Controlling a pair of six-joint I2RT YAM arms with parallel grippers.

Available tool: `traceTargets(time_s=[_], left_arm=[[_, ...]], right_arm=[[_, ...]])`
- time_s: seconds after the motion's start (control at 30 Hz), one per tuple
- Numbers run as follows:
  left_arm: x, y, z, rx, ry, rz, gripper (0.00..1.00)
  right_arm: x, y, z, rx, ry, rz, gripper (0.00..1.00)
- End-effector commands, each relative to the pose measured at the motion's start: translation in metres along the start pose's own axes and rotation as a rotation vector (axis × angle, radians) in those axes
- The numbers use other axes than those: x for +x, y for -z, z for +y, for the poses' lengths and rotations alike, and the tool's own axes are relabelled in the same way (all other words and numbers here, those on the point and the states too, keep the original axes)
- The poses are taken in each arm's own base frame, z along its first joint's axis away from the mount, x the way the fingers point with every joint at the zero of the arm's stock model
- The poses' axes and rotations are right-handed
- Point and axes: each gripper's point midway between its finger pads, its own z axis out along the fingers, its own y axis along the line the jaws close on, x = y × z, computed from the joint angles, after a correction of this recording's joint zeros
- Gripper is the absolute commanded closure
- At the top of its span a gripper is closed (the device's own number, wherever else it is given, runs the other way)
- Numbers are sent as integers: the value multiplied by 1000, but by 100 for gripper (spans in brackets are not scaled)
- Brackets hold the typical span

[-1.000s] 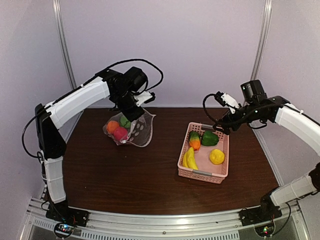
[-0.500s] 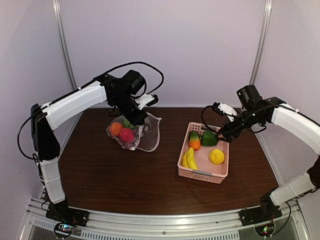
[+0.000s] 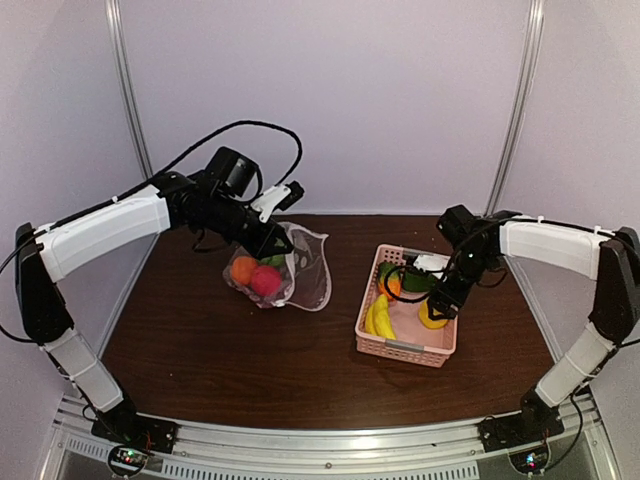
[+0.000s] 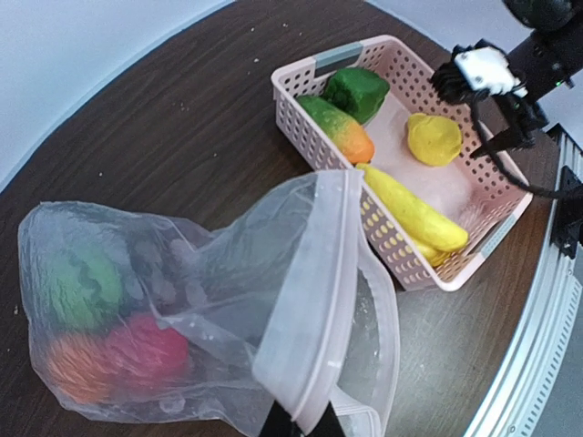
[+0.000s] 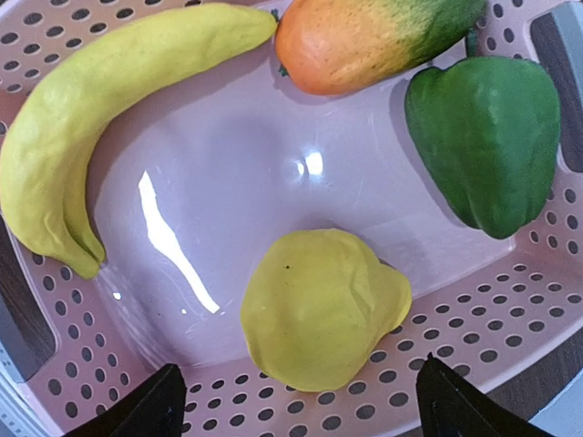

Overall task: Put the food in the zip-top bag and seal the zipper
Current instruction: Pick up the fake fruit from the bin.

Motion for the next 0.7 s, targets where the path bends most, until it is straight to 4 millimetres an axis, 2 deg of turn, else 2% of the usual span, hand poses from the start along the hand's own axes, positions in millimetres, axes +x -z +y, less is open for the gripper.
traceTargets(time_s=[0.0, 0.17, 0.33, 0.5, 0.57, 0.67], left_arm=[[-24, 1, -12, 86, 16, -103, 100], [-24, 1, -15, 103, 20, -104, 100], [-24, 1, -14, 99, 20, -108, 100], [-23, -2, -15, 105, 20, -103, 100], [-24, -1, -15, 109, 19, -105, 100], [-24, -1, -15, 109, 16, -108, 100]], right_arm=[[6, -11, -12, 73, 0, 84, 11], [9, -29, -14, 73, -13, 114, 12], [7, -41, -13, 59, -17, 113, 18], [-1, -35, -12, 49, -20, 86, 32], [-4, -29, -12, 50, -18, 71, 42], [-8, -15, -11, 54, -13, 43, 52]])
